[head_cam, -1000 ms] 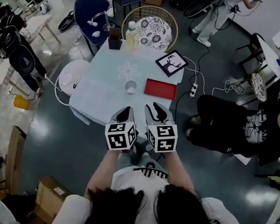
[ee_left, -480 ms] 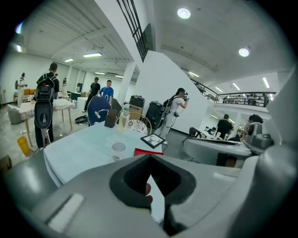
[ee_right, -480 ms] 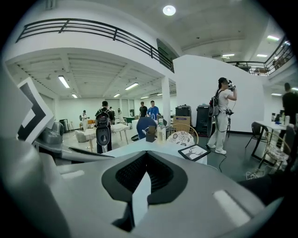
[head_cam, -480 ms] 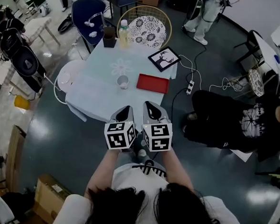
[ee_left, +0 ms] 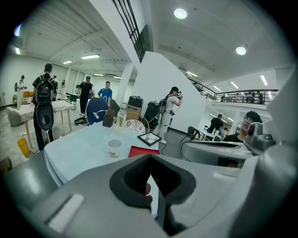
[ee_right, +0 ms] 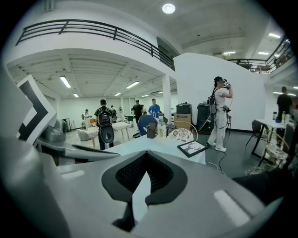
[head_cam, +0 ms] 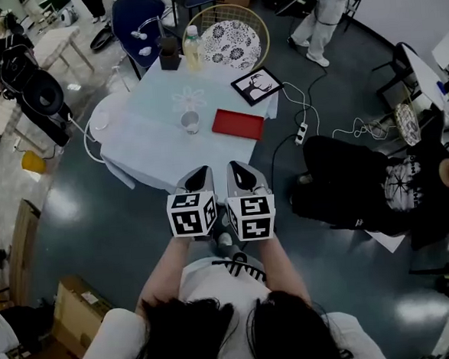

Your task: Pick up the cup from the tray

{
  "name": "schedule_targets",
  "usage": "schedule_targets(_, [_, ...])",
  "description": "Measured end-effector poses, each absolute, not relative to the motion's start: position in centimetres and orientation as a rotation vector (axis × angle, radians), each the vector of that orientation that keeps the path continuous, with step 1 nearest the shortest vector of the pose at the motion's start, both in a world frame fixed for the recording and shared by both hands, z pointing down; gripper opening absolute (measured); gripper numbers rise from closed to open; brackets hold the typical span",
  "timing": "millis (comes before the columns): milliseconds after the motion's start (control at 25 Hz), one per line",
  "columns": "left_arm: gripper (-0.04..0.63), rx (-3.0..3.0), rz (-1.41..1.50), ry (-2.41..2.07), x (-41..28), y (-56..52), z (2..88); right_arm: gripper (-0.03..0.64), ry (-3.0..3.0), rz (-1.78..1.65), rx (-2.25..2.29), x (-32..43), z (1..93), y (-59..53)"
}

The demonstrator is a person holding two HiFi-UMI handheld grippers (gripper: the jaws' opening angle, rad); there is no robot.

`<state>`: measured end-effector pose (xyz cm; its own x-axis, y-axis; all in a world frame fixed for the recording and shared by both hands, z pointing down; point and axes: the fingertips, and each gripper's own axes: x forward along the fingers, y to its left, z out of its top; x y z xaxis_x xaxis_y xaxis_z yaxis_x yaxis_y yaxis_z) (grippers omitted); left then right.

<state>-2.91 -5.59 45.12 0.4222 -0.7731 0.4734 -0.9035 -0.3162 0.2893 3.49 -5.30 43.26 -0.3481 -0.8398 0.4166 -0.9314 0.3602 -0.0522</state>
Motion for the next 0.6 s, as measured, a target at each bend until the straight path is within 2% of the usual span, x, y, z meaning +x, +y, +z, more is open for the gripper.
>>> schedule_targets(600, [0.000, 2.255, 0.357, -1.373, -0.5, -3.2, 45.1, 0.021, -2.252, 0.379, 1.587, 5.3, 44.0, -3.0])
